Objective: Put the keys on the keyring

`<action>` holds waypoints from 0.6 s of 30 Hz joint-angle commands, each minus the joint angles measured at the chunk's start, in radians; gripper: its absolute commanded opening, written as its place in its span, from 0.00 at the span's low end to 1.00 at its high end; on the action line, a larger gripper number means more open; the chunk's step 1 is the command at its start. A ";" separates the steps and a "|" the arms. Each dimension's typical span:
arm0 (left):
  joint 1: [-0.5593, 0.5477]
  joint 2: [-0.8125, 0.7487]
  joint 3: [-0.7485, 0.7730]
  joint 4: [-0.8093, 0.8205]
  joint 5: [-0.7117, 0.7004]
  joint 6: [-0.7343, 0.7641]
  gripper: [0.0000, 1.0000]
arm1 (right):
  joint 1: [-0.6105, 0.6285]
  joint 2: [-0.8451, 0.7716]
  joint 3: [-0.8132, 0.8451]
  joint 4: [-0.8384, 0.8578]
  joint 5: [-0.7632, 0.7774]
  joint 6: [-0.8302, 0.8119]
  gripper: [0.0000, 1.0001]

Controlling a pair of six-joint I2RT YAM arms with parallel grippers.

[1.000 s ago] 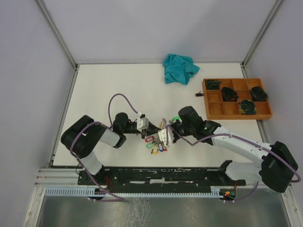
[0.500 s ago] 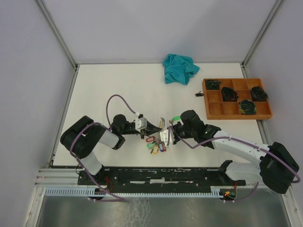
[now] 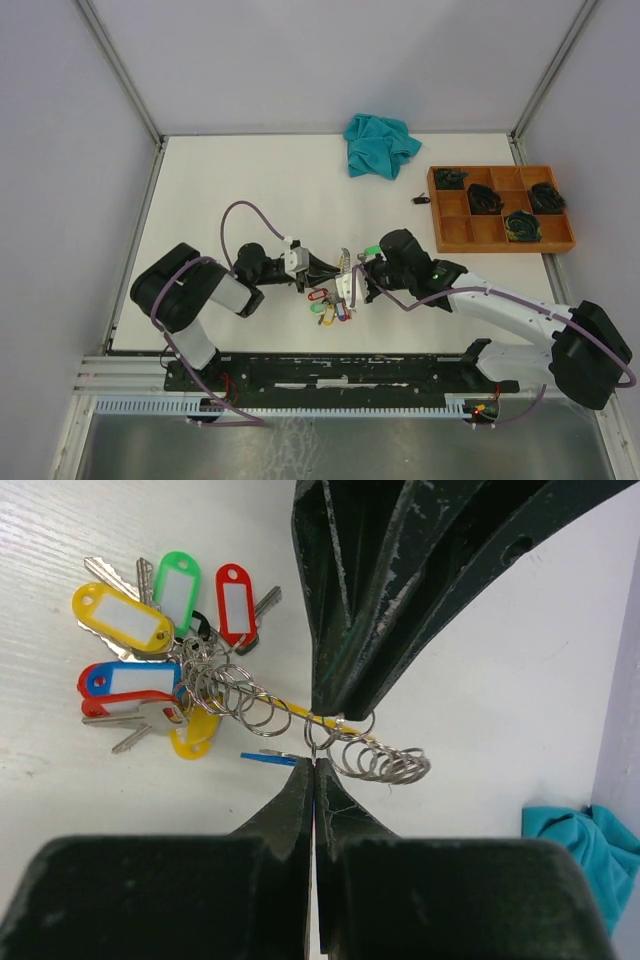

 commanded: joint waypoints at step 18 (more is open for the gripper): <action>0.007 -0.025 0.057 -0.074 0.102 0.065 0.27 | 0.002 0.045 0.184 -0.166 -0.087 -0.102 0.01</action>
